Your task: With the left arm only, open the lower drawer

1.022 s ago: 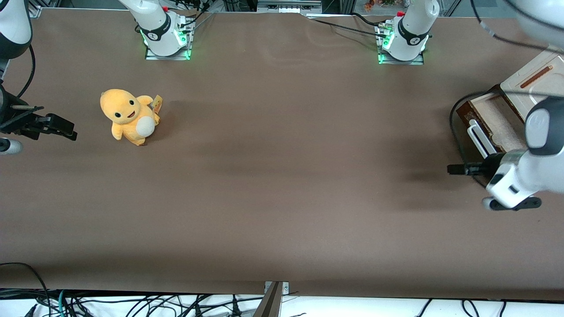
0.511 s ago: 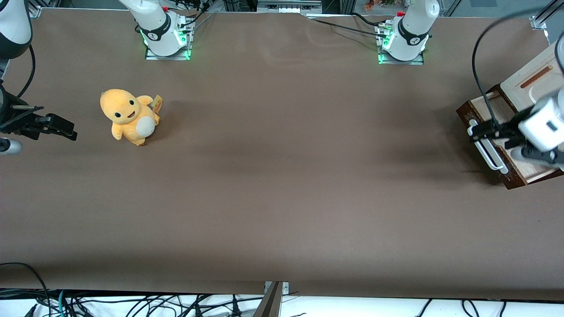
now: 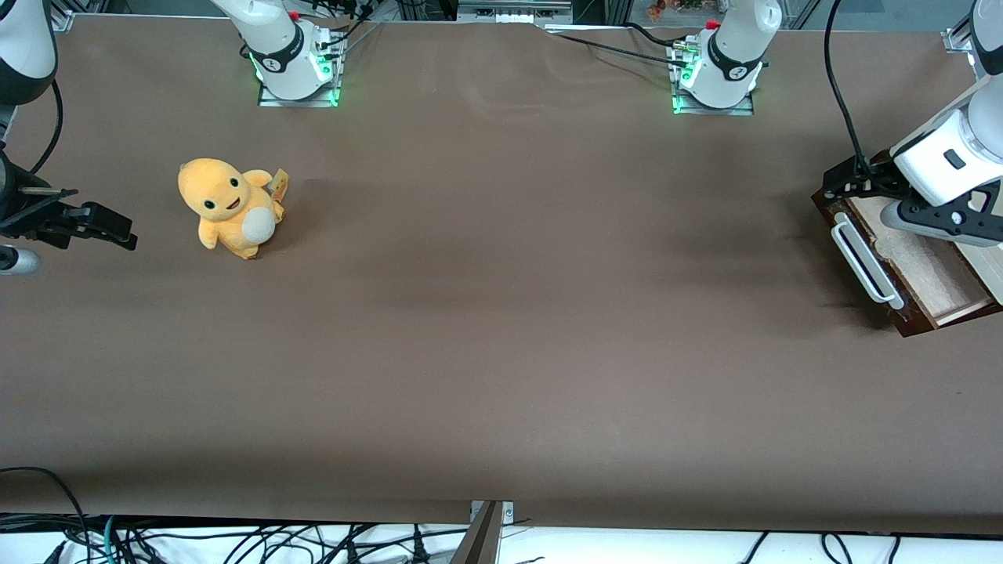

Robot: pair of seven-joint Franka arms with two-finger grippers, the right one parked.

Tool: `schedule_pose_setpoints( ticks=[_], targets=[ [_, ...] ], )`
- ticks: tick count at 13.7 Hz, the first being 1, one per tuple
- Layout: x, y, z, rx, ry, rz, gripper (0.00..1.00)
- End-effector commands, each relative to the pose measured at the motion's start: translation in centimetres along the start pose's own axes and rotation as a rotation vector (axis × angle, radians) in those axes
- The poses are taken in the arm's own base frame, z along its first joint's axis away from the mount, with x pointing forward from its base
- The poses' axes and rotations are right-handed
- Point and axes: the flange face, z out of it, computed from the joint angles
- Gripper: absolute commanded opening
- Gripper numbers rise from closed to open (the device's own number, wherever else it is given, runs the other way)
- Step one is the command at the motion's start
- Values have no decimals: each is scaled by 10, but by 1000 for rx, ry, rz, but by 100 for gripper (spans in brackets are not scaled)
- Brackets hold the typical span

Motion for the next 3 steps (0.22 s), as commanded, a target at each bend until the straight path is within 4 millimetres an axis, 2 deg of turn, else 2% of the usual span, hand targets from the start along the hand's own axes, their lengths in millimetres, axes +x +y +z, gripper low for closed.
schedule_pose_setpoints(
  ticks=[1, 3],
  targets=[
    [-11, 0, 0, 28, -23, 19, 100],
    [-13, 1, 2, 24, -46, 22, 100]
  ],
)
